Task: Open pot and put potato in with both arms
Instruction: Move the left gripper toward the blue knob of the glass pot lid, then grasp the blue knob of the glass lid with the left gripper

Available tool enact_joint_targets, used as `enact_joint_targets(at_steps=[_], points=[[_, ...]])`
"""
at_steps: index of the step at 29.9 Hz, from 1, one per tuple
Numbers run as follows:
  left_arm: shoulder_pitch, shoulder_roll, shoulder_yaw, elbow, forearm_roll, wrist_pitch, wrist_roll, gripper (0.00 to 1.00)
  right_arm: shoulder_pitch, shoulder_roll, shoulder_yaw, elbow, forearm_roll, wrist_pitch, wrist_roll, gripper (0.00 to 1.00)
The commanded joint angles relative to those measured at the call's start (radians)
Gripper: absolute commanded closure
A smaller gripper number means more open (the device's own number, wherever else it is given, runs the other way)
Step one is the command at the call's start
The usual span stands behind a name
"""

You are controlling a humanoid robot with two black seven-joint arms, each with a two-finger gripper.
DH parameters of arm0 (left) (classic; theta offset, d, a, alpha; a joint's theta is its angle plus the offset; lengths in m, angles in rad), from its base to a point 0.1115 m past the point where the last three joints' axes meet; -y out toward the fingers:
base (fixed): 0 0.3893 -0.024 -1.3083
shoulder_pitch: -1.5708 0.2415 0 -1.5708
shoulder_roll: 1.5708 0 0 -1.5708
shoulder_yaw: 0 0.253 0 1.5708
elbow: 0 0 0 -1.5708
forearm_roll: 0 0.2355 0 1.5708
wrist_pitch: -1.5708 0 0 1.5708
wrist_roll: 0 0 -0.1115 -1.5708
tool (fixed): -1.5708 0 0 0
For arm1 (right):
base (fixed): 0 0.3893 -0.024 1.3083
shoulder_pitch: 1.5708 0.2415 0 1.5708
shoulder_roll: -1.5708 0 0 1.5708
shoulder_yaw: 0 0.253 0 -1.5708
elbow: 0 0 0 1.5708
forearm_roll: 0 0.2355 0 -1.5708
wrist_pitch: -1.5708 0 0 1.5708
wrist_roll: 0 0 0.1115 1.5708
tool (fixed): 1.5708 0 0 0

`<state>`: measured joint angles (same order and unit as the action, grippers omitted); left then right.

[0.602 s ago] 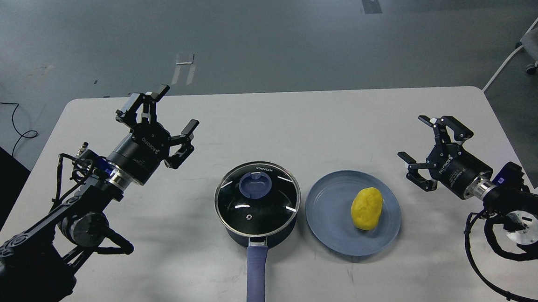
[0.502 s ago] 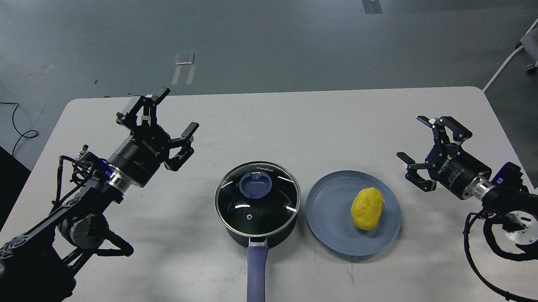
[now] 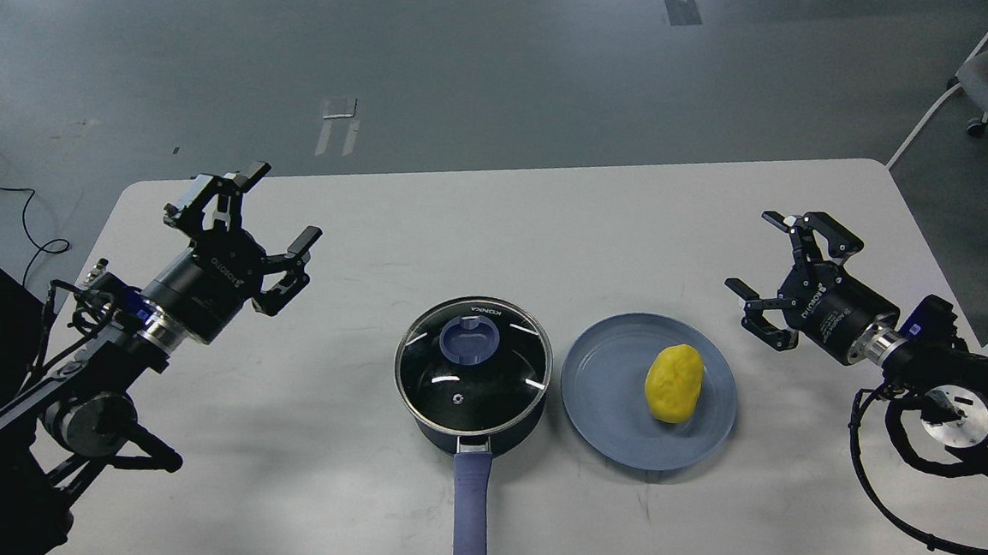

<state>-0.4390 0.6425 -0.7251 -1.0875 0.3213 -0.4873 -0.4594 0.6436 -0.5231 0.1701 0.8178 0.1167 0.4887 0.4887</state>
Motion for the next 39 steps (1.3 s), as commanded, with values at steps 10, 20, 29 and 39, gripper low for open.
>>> enact_joint_targets(at_steps=[10,20,29,39], points=[[-0.132,0.216,-0.034,-0.391,0.575,-0.001,-0.029,0.02,-0.002,-0.002,0.000,0.001,0.000,0.000,0.000,0.02],[-0.135,0.188,-0.020,-0.569,1.406,0.113,-0.029,0.02,-0.002,-0.005,0.000,0.001,0.000,0.000,0.000,0.02],[-0.270,0.096,0.163,-0.531,1.754,0.111,-0.029,0.02,-0.004,-0.002,-0.001,0.000,-0.002,0.000,0.000,0.02],[-0.282,-0.027,0.233,-0.405,1.849,0.110,-0.029,0.02,-0.010,-0.006,-0.004,0.000,-0.002,0.000,0.000,0.02]])
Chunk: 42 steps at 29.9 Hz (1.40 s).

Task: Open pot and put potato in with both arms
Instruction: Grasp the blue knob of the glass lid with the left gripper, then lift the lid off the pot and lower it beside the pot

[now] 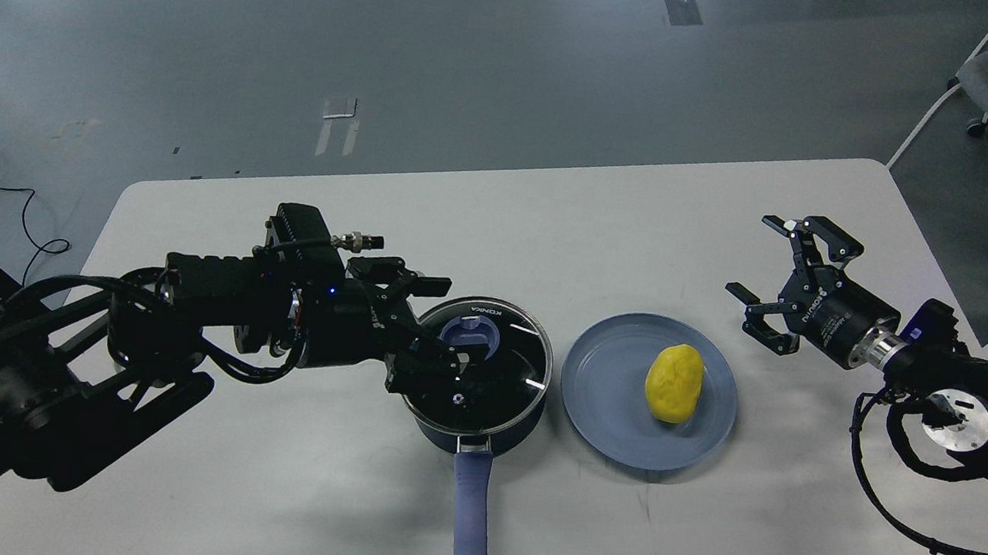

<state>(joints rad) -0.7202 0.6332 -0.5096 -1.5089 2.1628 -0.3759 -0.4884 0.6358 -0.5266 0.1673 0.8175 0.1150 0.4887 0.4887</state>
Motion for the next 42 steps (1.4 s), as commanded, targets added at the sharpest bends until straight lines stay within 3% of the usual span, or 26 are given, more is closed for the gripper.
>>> enact_joint_targets(at_steps=[1,17,20,24,30,38,42], points=[[-0.001,-0.029,0.025,0.038,0.012,0.000,0.000,0.02,-0.005,-0.003,-0.002,0.000,0.000,0.000,0.000,0.02],[0.013,-0.087,0.036,0.113,0.012,0.005,0.000,0.06,-0.014,-0.003,-0.005,0.000,0.000,0.000,0.000,0.02],[0.013,-0.087,0.040,0.113,0.014,0.011,0.000,0.14,-0.016,-0.003,-0.005,0.002,0.000,0.000,0.000,0.02],[0.012,-0.084,0.062,0.113,0.014,0.040,0.000,0.45,-0.021,0.000,-0.003,0.002,-0.001,0.000,0.000,0.02],[0.005,-0.081,0.060,0.113,0.019,0.052,0.000,0.67,-0.021,0.003,-0.005,0.002,0.000,0.000,0.000,0.02],[-0.062,-0.009,0.051,0.075,0.005,0.080,0.000,0.66,-0.021,0.003,-0.003,0.002,-0.001,0.000,0.000,0.02],[-0.082,0.129,0.051,0.064,-0.058,0.139,0.000,0.65,-0.021,0.002,-0.003,0.002,0.000,0.000,0.000,0.02]])
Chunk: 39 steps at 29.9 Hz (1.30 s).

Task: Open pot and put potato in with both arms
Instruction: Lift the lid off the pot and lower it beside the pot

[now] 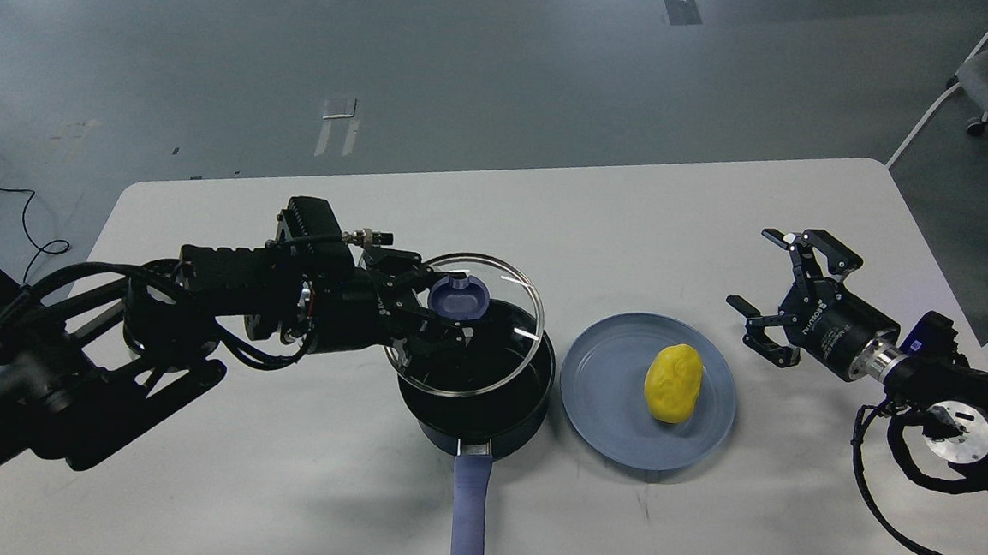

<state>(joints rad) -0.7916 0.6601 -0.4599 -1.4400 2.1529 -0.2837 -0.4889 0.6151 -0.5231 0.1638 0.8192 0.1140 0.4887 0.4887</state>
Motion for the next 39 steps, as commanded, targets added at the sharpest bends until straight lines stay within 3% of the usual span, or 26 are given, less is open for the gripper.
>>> enact_joint_targets(at_steps=[1,8,14,28,30,33,36,39], points=[[-0.011,0.127,0.004,-0.005,-0.059,0.063,0.000,0.65,0.000,-0.002,0.000,0.000,0.000,0.000,0.000,0.02],[0.089,0.337,0.081,0.052,-0.117,0.245,0.000,0.65,0.000,0.002,0.000,0.000,0.000,0.000,0.000,0.02],[0.212,0.342,0.096,0.176,-0.163,0.383,0.000,0.61,0.002,0.002,0.000,0.000,0.000,0.000,0.000,0.02],[0.315,0.228,0.107,0.348,-0.194,0.440,0.000,0.56,0.000,0.000,0.000,0.000,0.000,0.000,0.000,0.02],[0.316,0.214,0.107,0.366,-0.194,0.442,0.000,0.52,-0.001,0.000,0.000,0.000,0.000,0.000,0.000,0.02],[0.316,0.205,0.107,0.394,-0.194,0.443,0.000,0.33,-0.001,-0.001,0.000,0.000,0.000,0.000,0.000,0.02],[0.327,0.205,0.107,0.395,-0.194,0.443,0.000,0.26,-0.001,-0.002,0.000,0.000,0.001,0.000,0.000,0.02],[0.327,0.204,0.107,0.395,-0.194,0.443,0.000,0.11,0.000,-0.002,0.000,0.000,0.000,0.000,0.000,0.02]])
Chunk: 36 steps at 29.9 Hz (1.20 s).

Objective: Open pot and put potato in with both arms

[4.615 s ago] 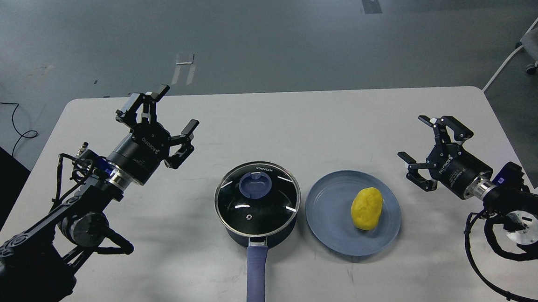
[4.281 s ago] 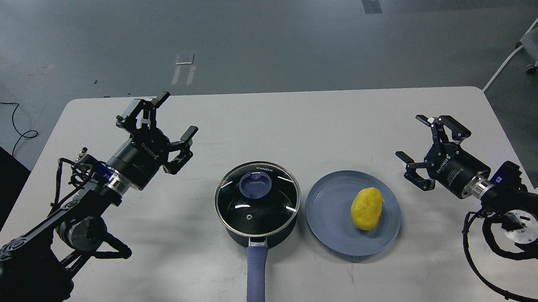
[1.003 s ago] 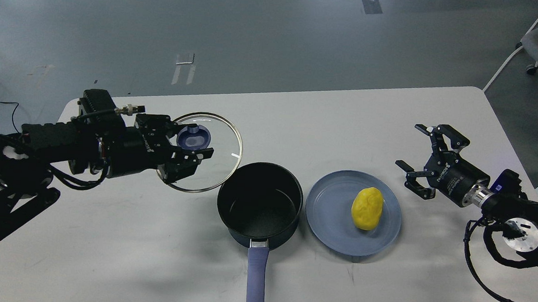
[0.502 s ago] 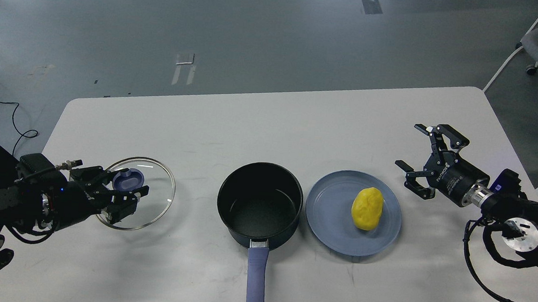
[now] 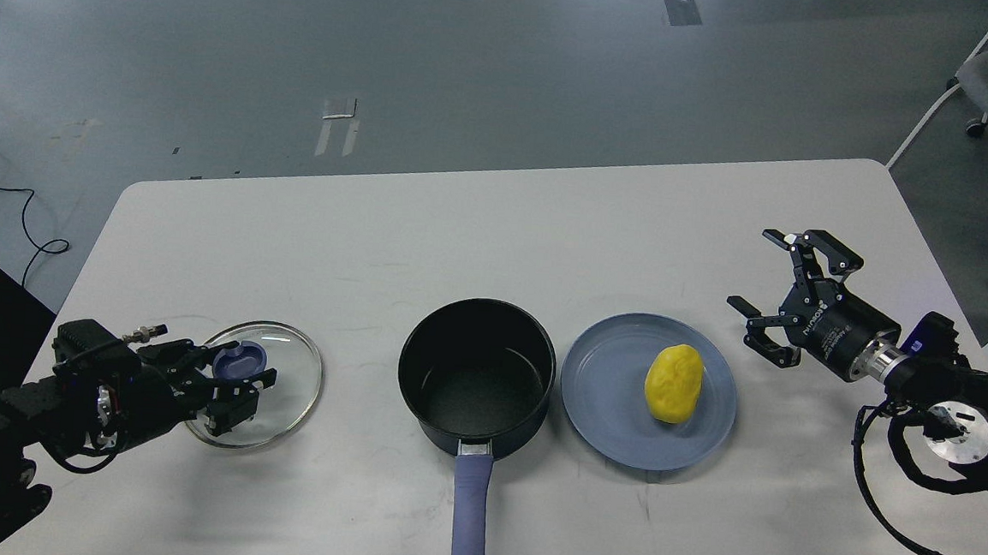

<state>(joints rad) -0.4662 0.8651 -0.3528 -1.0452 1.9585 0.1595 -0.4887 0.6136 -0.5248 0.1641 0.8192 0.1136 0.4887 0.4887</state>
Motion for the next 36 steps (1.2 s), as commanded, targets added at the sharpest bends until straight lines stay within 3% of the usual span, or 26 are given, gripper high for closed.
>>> enact_joint_targets(at_steps=[1,8,11,19,24,30,36], points=[[0.001,-0.002,0.000,0.001,-0.001,0.000,0.000,0.06,0.002,0.000,0.000,0.000,0.000,0.000,0.000,0.02],[-0.028,0.031,-0.014,-0.032,-0.128,-0.002,0.000,0.02,0.026,-0.024,-0.001,0.009,-0.058,0.000,0.000,0.02],[-0.124,0.078,-0.005,-0.116,-0.352,-0.023,0.000,0.02,0.104,-0.107,-0.001,0.038,-0.230,0.000,0.000,0.02],[-0.350,0.080,-0.006,-0.157,-0.872,-0.264,0.000,0.02,0.369,-0.268,-0.041,0.193,-0.909,0.000,0.000,0.01],[-0.373,0.045,-0.008,-0.160,-0.923,-0.293,0.000,0.02,0.618,-0.319,-0.327,0.365,-1.233,0.000,0.000,0.01],[-0.371,0.038,-0.008,-0.168,-0.923,-0.293,0.000,0.02,0.824,-0.299,-0.619,0.410,-1.269,0.000,0.000,0.00],[-0.371,0.037,-0.012,-0.171,-0.923,-0.293,0.000,0.02,0.965,-0.156,-0.830,0.410,-1.263,0.000,0.000,0.00]])
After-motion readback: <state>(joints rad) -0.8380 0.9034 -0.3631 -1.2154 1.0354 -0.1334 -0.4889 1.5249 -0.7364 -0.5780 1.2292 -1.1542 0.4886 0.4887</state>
